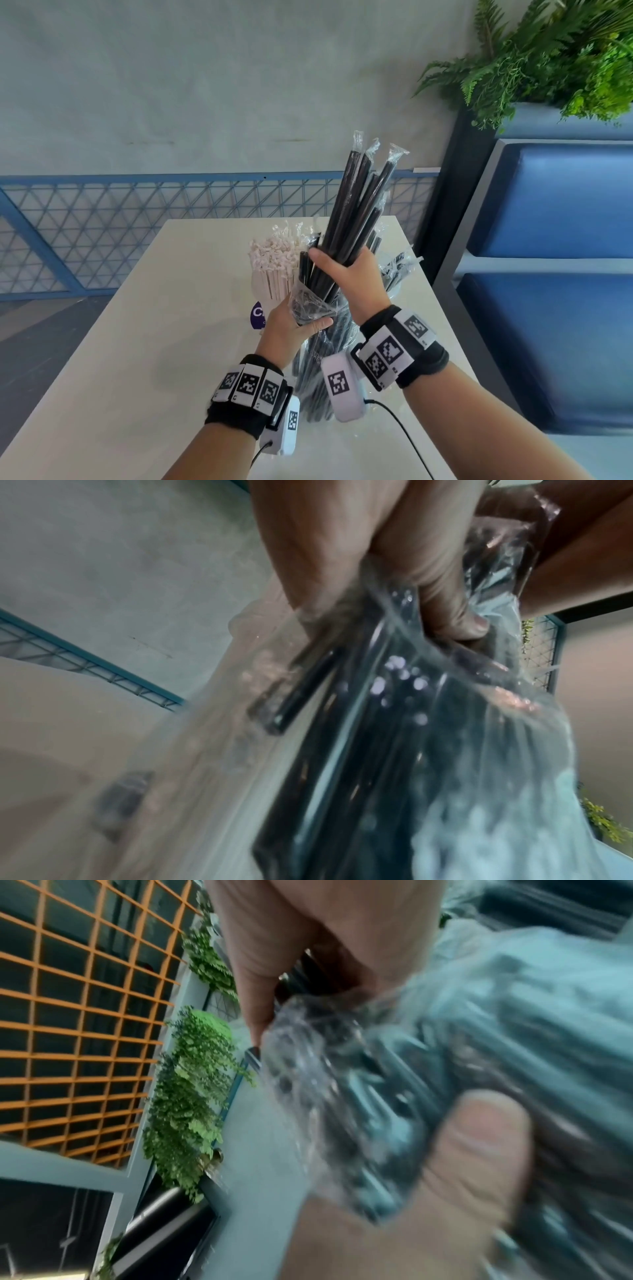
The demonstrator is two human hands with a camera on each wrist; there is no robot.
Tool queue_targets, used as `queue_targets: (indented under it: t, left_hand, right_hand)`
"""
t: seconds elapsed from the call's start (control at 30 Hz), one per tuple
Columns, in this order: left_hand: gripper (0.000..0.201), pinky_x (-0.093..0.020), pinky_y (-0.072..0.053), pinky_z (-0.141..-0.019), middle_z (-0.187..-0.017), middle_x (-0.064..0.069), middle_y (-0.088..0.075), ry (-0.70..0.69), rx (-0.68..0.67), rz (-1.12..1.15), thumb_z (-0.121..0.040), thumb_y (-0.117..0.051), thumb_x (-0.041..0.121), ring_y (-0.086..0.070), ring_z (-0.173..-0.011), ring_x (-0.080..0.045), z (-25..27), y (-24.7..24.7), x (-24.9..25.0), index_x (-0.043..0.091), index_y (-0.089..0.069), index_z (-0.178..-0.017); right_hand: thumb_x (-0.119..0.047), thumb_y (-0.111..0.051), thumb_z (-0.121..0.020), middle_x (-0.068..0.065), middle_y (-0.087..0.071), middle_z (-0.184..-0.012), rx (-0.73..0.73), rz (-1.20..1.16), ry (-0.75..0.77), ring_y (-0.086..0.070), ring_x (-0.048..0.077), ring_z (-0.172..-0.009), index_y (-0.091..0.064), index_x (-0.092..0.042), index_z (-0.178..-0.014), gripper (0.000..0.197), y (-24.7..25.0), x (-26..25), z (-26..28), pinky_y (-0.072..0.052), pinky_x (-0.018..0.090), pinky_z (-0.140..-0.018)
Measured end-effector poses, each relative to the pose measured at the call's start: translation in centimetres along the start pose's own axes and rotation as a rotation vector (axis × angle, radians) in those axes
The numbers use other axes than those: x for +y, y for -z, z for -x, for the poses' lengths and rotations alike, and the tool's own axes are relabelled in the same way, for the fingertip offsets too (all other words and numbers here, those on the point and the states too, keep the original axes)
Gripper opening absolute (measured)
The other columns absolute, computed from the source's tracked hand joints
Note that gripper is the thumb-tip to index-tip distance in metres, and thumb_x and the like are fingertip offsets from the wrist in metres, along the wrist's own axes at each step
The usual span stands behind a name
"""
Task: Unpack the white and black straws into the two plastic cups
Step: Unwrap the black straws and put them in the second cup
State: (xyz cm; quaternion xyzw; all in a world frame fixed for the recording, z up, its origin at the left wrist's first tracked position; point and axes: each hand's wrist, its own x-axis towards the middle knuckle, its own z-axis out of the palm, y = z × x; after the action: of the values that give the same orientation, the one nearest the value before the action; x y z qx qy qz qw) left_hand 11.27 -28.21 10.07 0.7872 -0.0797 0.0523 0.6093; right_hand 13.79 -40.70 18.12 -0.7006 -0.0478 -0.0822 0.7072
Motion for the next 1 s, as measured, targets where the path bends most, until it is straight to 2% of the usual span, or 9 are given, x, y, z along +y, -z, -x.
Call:
queue_targets:
  t: [0.1, 0.2, 0.33, 0.47, 0.57, 0.67, 0.83, 0.93, 1.0]
  left_hand:
    - [0.040, 0.002, -0.041, -0.073, -0.093, 0.020, -0.063, 0.008, 0.005, 0.004, -0.071, -0.078, 0.016, -0.058, -0.083, 0.021, 0.0, 0.0, 0.1, 0.020, -0.058, -0.105]
    - [0.038, -0.002, -0.042, -0.079, -0.094, 0.019, -0.065, 0.026, -0.011, 0.011, -0.071, -0.077, 0.018, -0.059, -0.086, 0.018, 0.0, -0.1, 0.1, 0.021, -0.060, -0.104]
    - [0.031, -0.001, -0.042, -0.081, -0.091, 0.022, -0.063, 0.001, -0.022, -0.016, -0.073, -0.075, 0.019, -0.059, -0.085, 0.020, 0.1, -0.2, 0.4, 0.035, -0.057, -0.094]
    - [0.035, -0.002, -0.043, -0.081, -0.093, 0.014, -0.066, -0.015, -0.007, -0.016, -0.072, -0.075, 0.022, -0.059, -0.085, 0.018, 0.0, -0.3, 0.1, 0.018, -0.061, -0.104]
    - [0.040, -0.002, -0.043, -0.079, -0.096, 0.006, -0.068, -0.017, 0.020, -0.007, -0.071, -0.076, 0.021, -0.060, -0.084, 0.016, -0.1, -0.3, -0.3, 0.009, -0.063, -0.107]
    - [0.039, -0.001, -0.043, -0.076, -0.095, 0.008, -0.068, -0.014, 0.032, -0.019, -0.072, -0.076, 0.021, -0.060, -0.084, 0.017, -0.1, -0.2, -0.3, 0.010, -0.063, -0.107]
    - [0.036, 0.000, -0.043, -0.076, -0.091, 0.015, -0.066, 0.007, 0.039, -0.028, -0.071, -0.077, 0.019, -0.059, -0.082, 0.019, -0.2, -0.2, -0.2, 0.015, -0.063, -0.104]
    - [0.029, 0.000, -0.043, -0.073, -0.087, 0.014, -0.067, 0.014, 0.044, -0.028, -0.072, -0.077, 0.017, -0.061, -0.079, 0.017, -0.2, -0.2, -0.1, 0.016, -0.064, -0.098]
    - [0.028, 0.000, -0.042, -0.073, -0.086, 0.018, -0.065, 0.000, 0.053, -0.038, -0.072, -0.076, 0.017, -0.060, -0.078, 0.018, -0.1, -0.2, 0.0, 0.018, -0.063, -0.096]
  right_hand:
    - [-0.022, -0.074, -0.076, 0.006, -0.072, -0.093, 0.022, 0.021, -0.014, -0.069, 0.014, -0.083, -0.065, -0.003, -0.099, 0.031, -0.3, 0.6, 0.5, -0.056, 0.026, -0.075]
    - [-0.022, -0.071, -0.079, 0.005, -0.068, -0.083, 0.099, -0.012, -0.014, -0.065, 0.018, -0.077, -0.063, -0.002, -0.094, 0.027, 0.0, -0.1, -0.3, -0.055, 0.030, -0.072]
    - [-0.029, -0.072, -0.075, 0.007, -0.064, -0.081, 0.170, -0.077, 0.008, -0.063, 0.022, -0.077, -0.060, 0.001, -0.099, 0.040, 0.4, -0.8, -1.6, -0.054, 0.037, -0.074]
    - [-0.026, -0.074, -0.075, 0.001, -0.067, -0.077, 0.118, -0.026, 0.028, -0.065, 0.014, -0.073, -0.064, -0.004, -0.087, 0.027, 0.5, -1.0, -1.1, -0.054, 0.025, -0.069]
    - [-0.019, -0.077, -0.073, 0.002, -0.071, -0.086, -0.016, 0.032, -0.033, -0.068, 0.014, -0.081, -0.065, -0.013, -0.088, 0.020, 0.2, -0.3, -0.5, -0.056, 0.028, -0.075]
    - [-0.014, -0.077, -0.073, 0.005, -0.072, -0.093, -0.069, 0.041, -0.063, -0.069, 0.017, -0.086, -0.066, -0.014, -0.094, 0.024, 0.1, 0.1, -0.1, -0.057, 0.032, -0.079]
    - [-0.020, -0.075, -0.075, 0.009, -0.070, -0.085, 0.016, 0.027, -0.043, -0.068, 0.020, -0.079, -0.064, -0.002, -0.094, 0.028, -0.1, 0.1, -0.3, -0.056, 0.033, -0.075]
    - [-0.024, -0.073, -0.078, 0.007, -0.068, -0.079, 0.039, 0.027, -0.011, -0.066, 0.019, -0.074, -0.064, -0.002, -0.090, 0.027, 0.0, -0.3, -0.6, -0.055, 0.030, -0.071]
    - [-0.025, -0.070, -0.080, 0.013, -0.069, -0.082, 0.070, 0.010, 0.028, -0.067, 0.027, -0.078, -0.064, -0.003, -0.087, 0.024, 0.3, -1.2, -0.9, -0.057, 0.034, -0.072]
